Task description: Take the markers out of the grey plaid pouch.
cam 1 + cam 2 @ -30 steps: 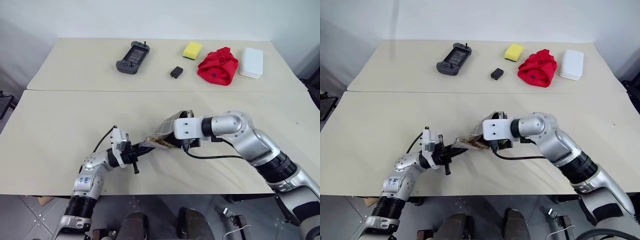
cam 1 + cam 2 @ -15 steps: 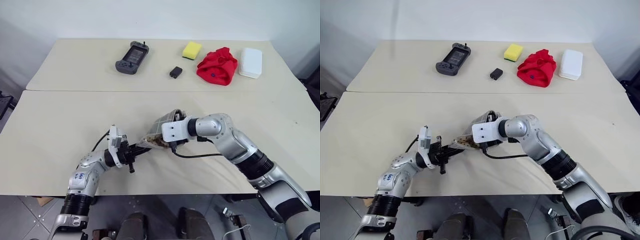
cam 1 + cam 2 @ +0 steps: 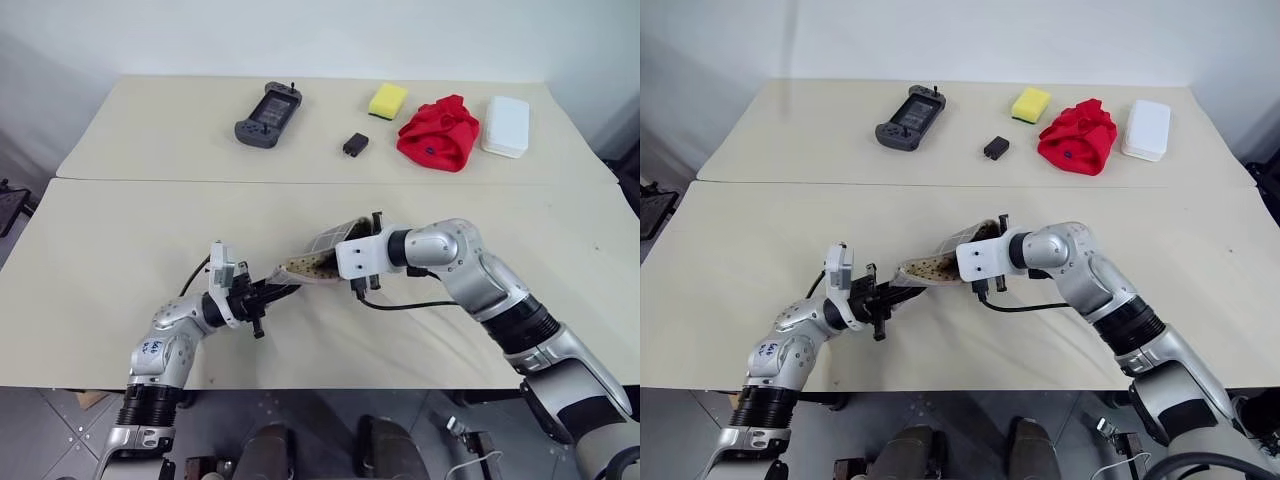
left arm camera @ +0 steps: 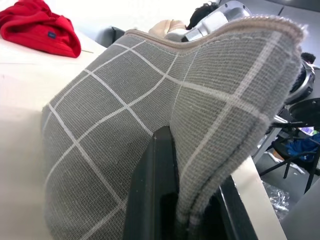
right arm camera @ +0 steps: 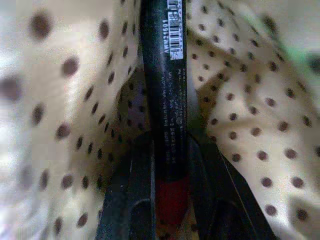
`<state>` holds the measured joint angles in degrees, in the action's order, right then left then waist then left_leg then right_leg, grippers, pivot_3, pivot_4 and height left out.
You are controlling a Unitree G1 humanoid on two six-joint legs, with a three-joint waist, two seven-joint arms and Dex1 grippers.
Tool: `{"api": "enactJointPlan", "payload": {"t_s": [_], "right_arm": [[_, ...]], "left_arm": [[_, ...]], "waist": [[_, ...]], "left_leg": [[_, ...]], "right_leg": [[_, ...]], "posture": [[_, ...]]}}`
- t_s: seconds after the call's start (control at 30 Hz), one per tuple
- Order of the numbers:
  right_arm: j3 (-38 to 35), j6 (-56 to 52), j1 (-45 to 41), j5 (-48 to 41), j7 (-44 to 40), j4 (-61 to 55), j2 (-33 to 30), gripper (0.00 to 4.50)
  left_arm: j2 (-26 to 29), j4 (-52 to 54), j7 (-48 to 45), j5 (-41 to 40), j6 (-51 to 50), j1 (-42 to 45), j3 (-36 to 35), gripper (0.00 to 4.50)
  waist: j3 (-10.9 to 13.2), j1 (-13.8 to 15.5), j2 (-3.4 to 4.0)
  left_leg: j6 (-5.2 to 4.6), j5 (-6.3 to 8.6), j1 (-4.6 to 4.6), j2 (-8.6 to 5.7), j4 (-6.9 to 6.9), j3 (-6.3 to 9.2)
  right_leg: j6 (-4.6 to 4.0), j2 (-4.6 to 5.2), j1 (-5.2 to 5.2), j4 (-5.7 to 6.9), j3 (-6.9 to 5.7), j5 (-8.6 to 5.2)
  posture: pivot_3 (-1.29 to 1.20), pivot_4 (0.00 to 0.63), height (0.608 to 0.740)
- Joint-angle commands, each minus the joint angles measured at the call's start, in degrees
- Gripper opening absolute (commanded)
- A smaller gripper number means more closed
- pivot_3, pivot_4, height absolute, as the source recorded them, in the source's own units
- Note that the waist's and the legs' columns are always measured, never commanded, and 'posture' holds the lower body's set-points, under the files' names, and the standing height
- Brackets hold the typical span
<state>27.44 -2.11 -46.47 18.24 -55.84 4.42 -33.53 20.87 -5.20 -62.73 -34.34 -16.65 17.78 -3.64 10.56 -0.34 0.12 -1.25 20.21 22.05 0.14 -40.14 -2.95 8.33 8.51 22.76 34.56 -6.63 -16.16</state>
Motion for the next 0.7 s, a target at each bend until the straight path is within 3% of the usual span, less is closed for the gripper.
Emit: {"api": "enactJointPlan", "payload": {"t_s": [0.03,0.33,0.43,0.57,0.7], "right_arm": [[-7.2,1.5,0.5,-5.3,-1.8,-2.0,-3.5,0.54],[-16.5,9.9,6.5,-24.8,-12.2,-0.9,-5.8,0.54],[-19.3,10.0,7.2,-28.1,-11.9,0.2,-5.0,0.54],[-24.6,-0.2,9.4,-42.8,-18.1,-5.1,-6.0,0.54],[-28.6,-14.4,9.7,-52.9,-16.3,-12.1,-8.3,0.54]], "left_arm": [[1.4,1.6,-1.5,-2.1,-0.4,-0.3,-2.0,0.00],[1.8,1.9,-3.2,-4.0,-3.8,0.3,-1.2,0.00],[1.9,1.9,-4.1,-4.2,-5.0,0.8,-0.7,0.00],[0.4,0.8,-4.7,-6.3,-7.9,3.4,-0.9,0.00],[0.2,1.0,-6.0,-9.3,-13.3,4.8,-0.6,0.00]], "waist": [[0.0,0.1,0.00],[0.0,0.1,-0.01],[0.0,0.1,0.00],[0.0,0.5,-0.01],[0.0,0.4,-0.01]], "left_leg": [[0.00,0.00,0.00,0.00,0.00,0.00],[-0.01,0.00,0.00,-0.01,0.00,-0.07],[-0.01,0.00,-0.01,0.00,0.00,-0.08],[-0.02,0.00,0.00,0.01,-0.02,-0.05],[-0.03,-0.01,0.00,-0.02,-0.03,0.06]], "right_leg": [[0.00,0.00,0.00,0.00,-0.01,0.00],[0.00,0.00,-0.04,-0.03,-0.03,0.00],[0.00,0.00,-0.05,-0.03,-0.03,0.00],[0.00,0.00,-0.08,-0.03,-0.09,0.00],[0.00,0.03,-0.12,-0.04,-0.12,0.00]], "posture": [[0.00,0.150,0.740],[0.00,0.150,0.740],[0.00,0.150,0.740],[0.00,0.150,0.740],[0.00,0.150,0.740]]}}
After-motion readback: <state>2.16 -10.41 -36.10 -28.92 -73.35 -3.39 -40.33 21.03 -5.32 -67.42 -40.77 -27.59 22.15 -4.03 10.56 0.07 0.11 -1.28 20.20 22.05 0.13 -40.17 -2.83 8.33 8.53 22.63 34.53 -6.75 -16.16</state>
